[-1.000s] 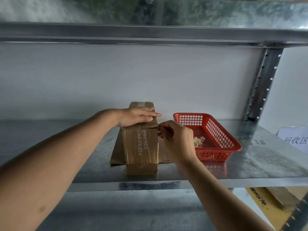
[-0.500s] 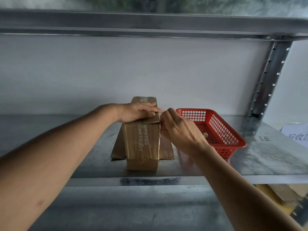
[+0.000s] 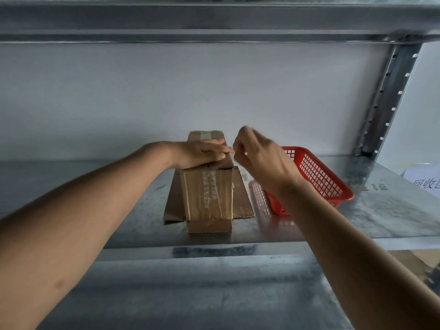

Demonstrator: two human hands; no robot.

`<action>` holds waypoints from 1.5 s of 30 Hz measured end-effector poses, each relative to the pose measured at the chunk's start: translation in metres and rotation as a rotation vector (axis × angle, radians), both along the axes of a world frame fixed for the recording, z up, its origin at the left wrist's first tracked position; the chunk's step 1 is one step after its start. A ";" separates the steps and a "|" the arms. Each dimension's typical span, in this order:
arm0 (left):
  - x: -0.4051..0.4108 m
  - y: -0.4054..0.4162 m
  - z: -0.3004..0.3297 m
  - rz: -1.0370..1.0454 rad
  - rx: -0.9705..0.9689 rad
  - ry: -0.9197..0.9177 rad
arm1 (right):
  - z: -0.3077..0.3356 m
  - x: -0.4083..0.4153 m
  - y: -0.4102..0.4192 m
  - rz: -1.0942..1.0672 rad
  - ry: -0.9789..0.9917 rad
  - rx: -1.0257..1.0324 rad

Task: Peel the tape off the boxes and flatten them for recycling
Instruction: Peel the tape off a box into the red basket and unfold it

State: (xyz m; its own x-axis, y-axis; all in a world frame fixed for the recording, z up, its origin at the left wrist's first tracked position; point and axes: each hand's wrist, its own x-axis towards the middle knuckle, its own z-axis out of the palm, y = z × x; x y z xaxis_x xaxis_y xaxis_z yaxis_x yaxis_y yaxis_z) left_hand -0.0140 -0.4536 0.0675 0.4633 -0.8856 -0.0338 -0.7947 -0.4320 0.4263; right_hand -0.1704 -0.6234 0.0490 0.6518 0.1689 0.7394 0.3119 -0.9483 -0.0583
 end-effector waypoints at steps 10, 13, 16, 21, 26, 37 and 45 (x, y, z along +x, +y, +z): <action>0.004 0.000 -0.002 0.087 0.008 0.013 | 0.015 -0.003 0.007 0.020 0.315 0.437; -0.002 -0.003 -0.001 0.090 -0.043 0.057 | 0.013 -0.006 0.007 -0.066 0.470 0.406; -0.006 -0.002 -0.002 0.072 -0.089 0.082 | 0.010 -0.007 0.009 -0.030 0.464 0.573; -0.010 0.002 0.000 0.053 -0.041 0.018 | 0.003 -0.011 0.013 0.021 0.425 0.862; -0.017 0.003 -0.001 0.129 -0.059 -0.020 | 0.000 -0.016 0.021 0.034 0.319 0.993; -0.053 0.020 0.016 0.525 0.139 -0.298 | -0.004 -0.013 0.056 -0.173 0.277 0.476; -0.020 0.081 0.017 0.230 0.019 -0.082 | -0.019 0.001 0.074 -0.145 0.312 0.921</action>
